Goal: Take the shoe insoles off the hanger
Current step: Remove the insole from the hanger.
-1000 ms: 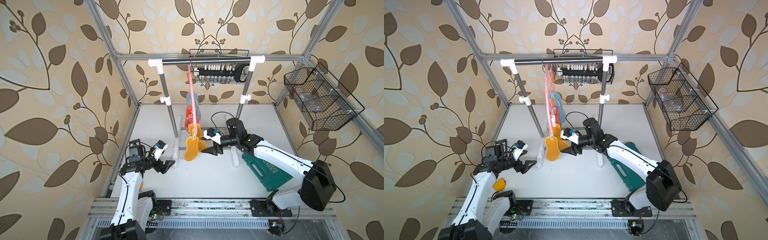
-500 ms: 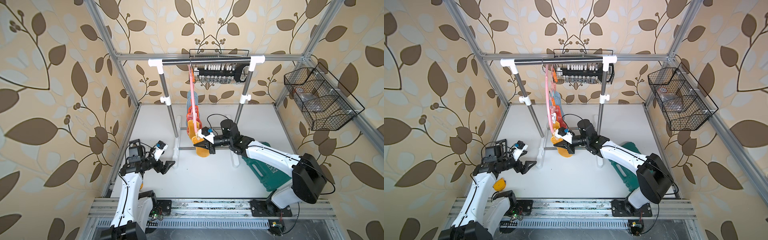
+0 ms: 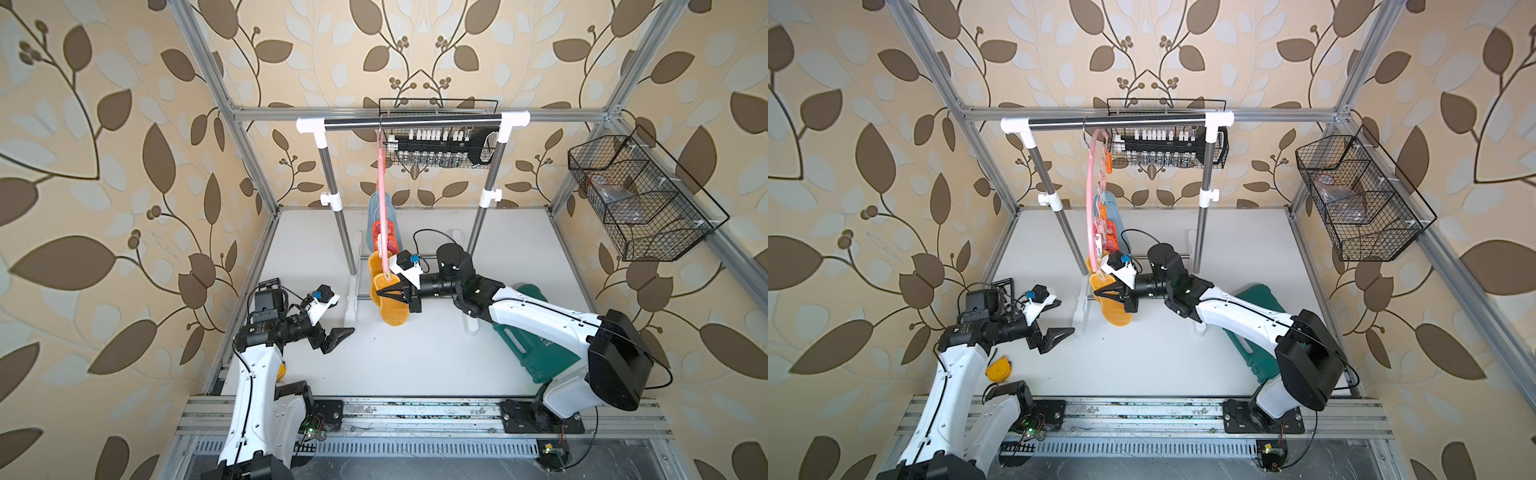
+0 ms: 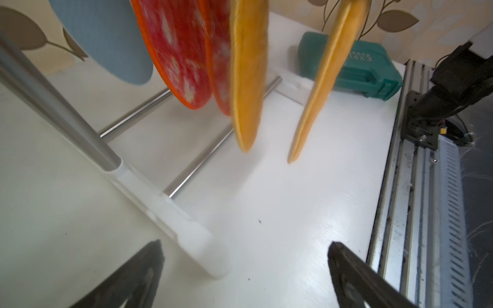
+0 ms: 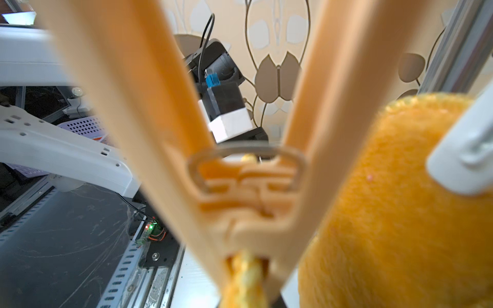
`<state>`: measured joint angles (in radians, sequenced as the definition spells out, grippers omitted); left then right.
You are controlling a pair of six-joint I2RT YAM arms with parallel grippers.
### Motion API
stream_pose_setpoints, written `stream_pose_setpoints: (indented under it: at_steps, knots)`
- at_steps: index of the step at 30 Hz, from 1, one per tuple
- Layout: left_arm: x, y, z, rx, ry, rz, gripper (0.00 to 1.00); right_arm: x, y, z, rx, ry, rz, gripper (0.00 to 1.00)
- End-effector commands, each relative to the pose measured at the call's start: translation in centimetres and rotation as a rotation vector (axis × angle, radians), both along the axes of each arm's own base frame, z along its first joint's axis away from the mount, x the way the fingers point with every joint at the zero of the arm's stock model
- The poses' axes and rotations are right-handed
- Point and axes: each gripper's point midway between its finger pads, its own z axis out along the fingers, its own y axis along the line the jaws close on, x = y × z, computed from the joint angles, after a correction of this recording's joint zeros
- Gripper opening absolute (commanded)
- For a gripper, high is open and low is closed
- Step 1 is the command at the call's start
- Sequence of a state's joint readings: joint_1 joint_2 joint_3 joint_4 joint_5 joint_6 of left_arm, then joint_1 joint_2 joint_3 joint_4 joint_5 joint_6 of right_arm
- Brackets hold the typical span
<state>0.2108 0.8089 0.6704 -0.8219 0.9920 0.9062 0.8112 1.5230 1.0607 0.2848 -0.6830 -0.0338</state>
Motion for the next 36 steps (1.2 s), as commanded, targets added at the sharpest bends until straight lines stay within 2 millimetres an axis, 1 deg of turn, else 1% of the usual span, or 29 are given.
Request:
stream_pose_setpoints:
  at_steps: [1,4,6,8,11,18,23,27,30,33,36]
  knots:
    - [-1.4,-1.8,4.8,-0.159,-0.065,-0.133,0.99,-1.0,0.6,3.4,0.081,-0.016,-0.026,0.01]
    - [-2.3,-2.6,7.2,-0.270,-0.081,-0.197,0.99,-1.6,1.2,4.5,0.121,0.000,-0.038,0.00]
    - [-2.6,-2.8,8.3,-0.322,-0.092,-0.220,0.99,-2.2,1.6,5.2,0.150,0.016,-0.035,0.00]
    - [-2.9,-3.1,9.0,-0.351,-0.106,-0.241,0.99,-2.5,1.9,5.7,0.173,0.036,-0.044,0.00]
    - [-3.3,-3.4,9.4,-0.364,-0.116,-0.265,0.99,-2.8,2.1,6.7,0.201,0.040,-0.046,0.00]
    - [-3.7,-4.4,9.0,-0.358,-0.094,-0.331,0.99,-2.4,2.5,8.2,0.251,0.033,-0.073,0.00]
    - [-3.9,-5.5,7.6,-0.327,-0.065,-0.393,0.99,-2.1,3.2,8.9,0.272,0.033,-0.070,0.00]
    - [-3.7,-5.7,7.0,-0.333,-0.061,-0.404,0.98,-2.3,3.7,9.2,0.284,0.037,-0.050,0.00]
    - [-3.4,-5.8,6.1,-0.328,-0.053,-0.409,0.97,-2.3,4.1,8.9,0.285,0.044,-0.045,0.00]
    - [-3.5,-5.9,5.7,-0.321,-0.052,-0.417,0.88,-2.2,4.4,8.7,0.289,0.053,-0.041,0.00]
    - [-3.3,-5.9,5.1,-0.302,-0.060,-0.421,0.70,-2.1,4.5,8.4,0.284,0.052,-0.046,0.00]
